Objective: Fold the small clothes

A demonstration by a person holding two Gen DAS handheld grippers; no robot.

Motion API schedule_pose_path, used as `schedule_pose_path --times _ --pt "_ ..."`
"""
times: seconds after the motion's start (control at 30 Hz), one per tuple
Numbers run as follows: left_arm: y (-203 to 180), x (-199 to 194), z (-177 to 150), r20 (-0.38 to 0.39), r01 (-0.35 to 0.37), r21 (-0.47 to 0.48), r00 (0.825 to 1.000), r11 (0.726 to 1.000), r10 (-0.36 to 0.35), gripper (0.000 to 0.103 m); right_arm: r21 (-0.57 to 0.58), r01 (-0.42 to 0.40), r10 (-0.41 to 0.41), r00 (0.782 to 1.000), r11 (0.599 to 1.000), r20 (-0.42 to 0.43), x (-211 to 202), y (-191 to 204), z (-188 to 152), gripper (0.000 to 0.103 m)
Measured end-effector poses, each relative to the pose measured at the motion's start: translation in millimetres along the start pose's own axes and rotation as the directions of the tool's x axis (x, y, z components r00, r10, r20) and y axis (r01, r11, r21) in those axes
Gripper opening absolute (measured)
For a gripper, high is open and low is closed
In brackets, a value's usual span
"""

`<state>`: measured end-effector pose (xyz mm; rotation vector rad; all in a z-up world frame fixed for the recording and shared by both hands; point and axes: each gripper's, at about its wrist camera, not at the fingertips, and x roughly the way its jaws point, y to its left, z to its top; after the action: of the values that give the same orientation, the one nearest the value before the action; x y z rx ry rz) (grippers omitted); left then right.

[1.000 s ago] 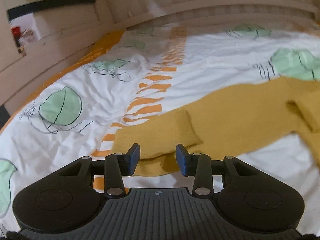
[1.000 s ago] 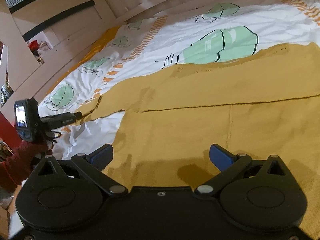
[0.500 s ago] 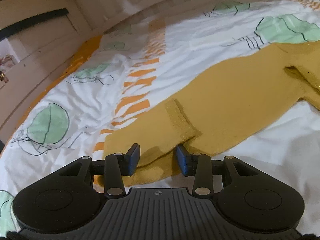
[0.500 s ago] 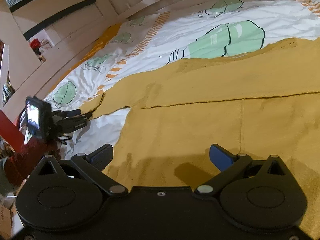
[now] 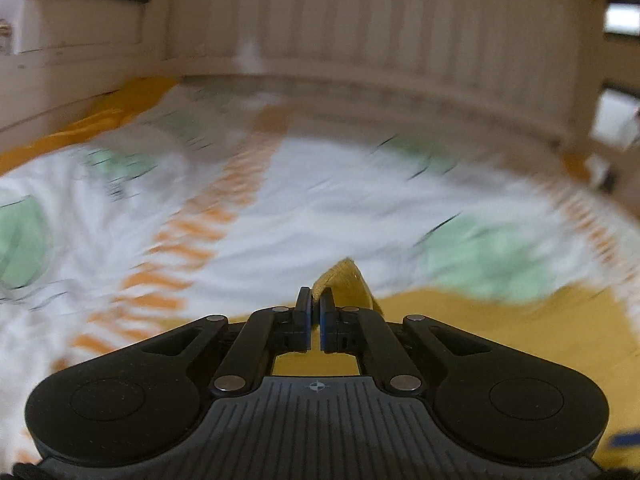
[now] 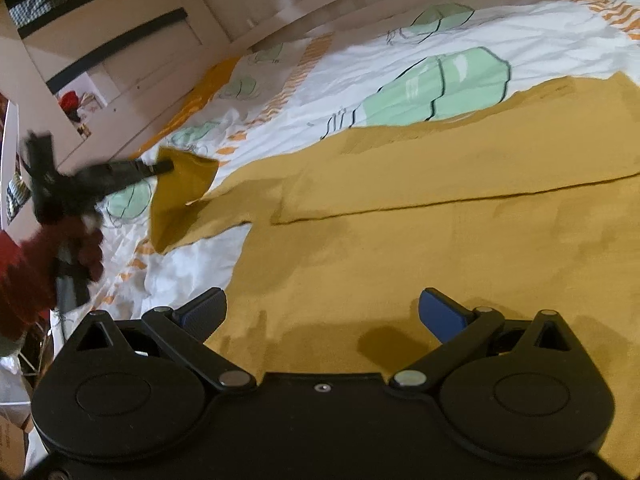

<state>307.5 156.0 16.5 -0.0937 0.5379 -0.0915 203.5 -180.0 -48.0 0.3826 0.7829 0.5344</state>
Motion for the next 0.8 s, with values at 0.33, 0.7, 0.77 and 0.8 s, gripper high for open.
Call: schedule_pose_path --times 0.33,0.7,0.77,0.8 --pt "-153.2 19.1 22.5 0.054 0.32 -0.108 0.947 0.941 -0.316 0.003 0.051 0.074 -0.078 0.995 0.996 0.07 -42.6 -37.8 3.2 0.103" --pt "-205.6 47.2 -34.1 -0.119 0.368 -0.123 0.916 0.922 -0.382 0.027 0.124 0.149 -0.16 0.983 0.981 0.085 -63.1 -69.6 -0.4 0.103" --pt "-190.3 35.6 -41.4 -0.112 0.336 -0.111 0.931 0.935 -0.348 0.03 0.132 0.153 -0.165 0.983 0.979 0.085 -62.1 -72.0 1.1 0.103" --pt "-184.4 31.8 -45.7 -0.115 0.316 -0.11 0.938 0.942 -0.328 0.032 0.137 0.151 -0.164 0.983 0.979 0.088 -60.7 -73.1 3.1 0.103"
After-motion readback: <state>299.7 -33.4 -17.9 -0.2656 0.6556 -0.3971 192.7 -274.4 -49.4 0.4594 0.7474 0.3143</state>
